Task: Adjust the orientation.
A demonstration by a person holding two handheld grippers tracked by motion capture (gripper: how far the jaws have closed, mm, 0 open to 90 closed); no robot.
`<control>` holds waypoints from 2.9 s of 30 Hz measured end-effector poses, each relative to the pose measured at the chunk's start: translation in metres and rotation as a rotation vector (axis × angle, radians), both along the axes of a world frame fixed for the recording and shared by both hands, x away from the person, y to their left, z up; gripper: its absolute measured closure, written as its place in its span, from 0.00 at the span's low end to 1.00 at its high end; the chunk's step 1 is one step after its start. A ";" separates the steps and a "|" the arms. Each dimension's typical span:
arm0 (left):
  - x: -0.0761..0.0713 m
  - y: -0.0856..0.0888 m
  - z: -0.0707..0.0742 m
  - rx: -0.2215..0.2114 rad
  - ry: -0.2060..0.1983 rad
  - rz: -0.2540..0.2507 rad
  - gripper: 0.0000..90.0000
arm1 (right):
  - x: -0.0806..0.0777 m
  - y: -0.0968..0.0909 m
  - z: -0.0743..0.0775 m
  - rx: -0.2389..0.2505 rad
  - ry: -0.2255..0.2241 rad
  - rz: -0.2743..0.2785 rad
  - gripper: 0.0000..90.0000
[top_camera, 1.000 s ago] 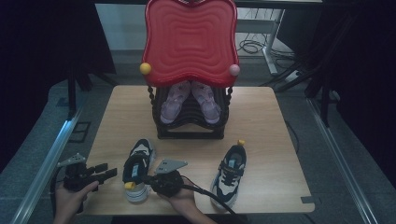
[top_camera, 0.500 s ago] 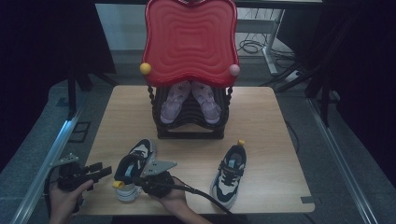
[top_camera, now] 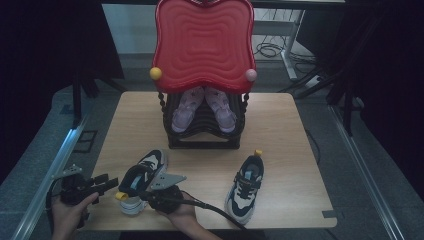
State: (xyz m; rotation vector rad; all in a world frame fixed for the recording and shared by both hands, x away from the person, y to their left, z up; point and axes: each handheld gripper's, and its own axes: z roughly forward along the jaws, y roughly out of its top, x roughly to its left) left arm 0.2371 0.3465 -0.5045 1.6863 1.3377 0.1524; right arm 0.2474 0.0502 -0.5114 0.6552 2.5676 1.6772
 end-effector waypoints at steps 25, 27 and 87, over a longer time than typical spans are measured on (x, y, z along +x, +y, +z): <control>-0.003 -0.001 0.000 0.001 -0.029 0.033 0.43 | -0.002 -0.114 0.043 0.036 -0.094 -0.149 1.00; -0.003 -0.001 -0.001 0.002 -0.034 0.033 0.43 | 0.002 -0.129 0.043 0.034 -0.100 -0.177 1.00; 0.007 -0.004 0.002 -0.006 -0.043 0.015 0.43 | -0.045 -0.319 0.010 -0.036 -0.037 -0.362 1.00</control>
